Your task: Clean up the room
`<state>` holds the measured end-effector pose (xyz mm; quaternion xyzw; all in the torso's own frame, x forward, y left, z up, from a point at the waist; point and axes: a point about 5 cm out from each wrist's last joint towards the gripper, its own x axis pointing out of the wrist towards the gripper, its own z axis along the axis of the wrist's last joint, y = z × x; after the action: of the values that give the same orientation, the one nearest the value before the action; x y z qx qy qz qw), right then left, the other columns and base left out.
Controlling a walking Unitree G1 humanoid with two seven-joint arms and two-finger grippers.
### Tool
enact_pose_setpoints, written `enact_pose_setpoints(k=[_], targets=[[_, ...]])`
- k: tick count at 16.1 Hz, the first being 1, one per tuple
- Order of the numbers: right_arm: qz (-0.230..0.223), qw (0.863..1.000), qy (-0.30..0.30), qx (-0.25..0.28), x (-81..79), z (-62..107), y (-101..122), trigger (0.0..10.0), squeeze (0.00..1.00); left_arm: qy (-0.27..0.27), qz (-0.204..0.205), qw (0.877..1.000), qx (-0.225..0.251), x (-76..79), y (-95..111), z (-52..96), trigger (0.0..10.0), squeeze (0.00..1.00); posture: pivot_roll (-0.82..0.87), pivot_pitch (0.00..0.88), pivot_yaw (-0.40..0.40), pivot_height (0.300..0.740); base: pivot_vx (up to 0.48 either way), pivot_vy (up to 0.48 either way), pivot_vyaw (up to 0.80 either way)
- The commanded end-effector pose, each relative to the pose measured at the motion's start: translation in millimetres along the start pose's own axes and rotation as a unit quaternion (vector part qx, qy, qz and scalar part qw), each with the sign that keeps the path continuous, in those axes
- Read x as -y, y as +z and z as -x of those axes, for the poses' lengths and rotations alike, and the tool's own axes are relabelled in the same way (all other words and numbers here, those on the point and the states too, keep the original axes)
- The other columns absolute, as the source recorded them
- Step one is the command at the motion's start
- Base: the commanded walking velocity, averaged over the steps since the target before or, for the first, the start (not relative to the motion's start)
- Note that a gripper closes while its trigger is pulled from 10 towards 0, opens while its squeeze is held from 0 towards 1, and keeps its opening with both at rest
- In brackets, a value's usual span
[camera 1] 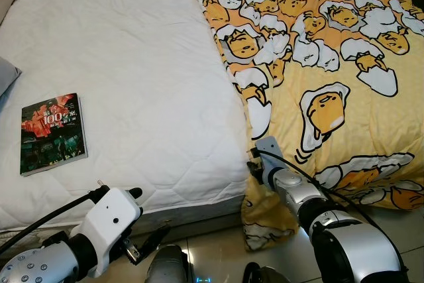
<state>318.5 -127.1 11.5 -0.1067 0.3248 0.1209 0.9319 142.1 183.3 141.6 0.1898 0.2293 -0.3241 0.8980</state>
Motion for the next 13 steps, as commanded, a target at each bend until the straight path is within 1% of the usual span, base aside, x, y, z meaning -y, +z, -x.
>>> enact_pose_setpoints(k=[1,7,11,12,13], targets=[[-0.003,1.0,-0.001,-0.005,1.8,0.2,-1.3,0.0,0.0,0.0,-0.001,1.0,-0.003,0.9,0.7,1.8,10.0,0.0,0.52,0.176,-0.029,0.74,0.0,0.0,0.0],[-0.003,1.0,0.004,-0.001,2.5,0.1,1.3,0.0,0.0,0.001,0.0,1.0,-0.004,0.4,2.1,1.1,10.0,0.0,0.54,0.169,-0.037,0.74,0.0,0.0,0.0],[-0.015,1.0,0.005,0.0,3.3,0.4,0.6,0.0,0.0,0.006,0.002,1.0,-0.007,1.5,0.7,3.1,10.0,0.0,0.54,0.166,-0.046,0.74,0.0,0.0,0.0],[-0.016,1.0,0.014,0.005,2.0,0.3,1.4,0.0,0.0,0.007,0.003,1.0,-0.007,2.1,0.5,2.7,10.0,0.0,0.53,0.163,-0.055,0.74,0.0,0.0,0.0],[-0.012,0.999,0.033,0.009,-2.5,0.2,1.6,0.0,0.0,0.01,0.004,1.0,-0.006,1.4,0.4,2.4,10.0,0.0,0.53,0.166,-0.062,0.74,0.0,0.0,0.0]])
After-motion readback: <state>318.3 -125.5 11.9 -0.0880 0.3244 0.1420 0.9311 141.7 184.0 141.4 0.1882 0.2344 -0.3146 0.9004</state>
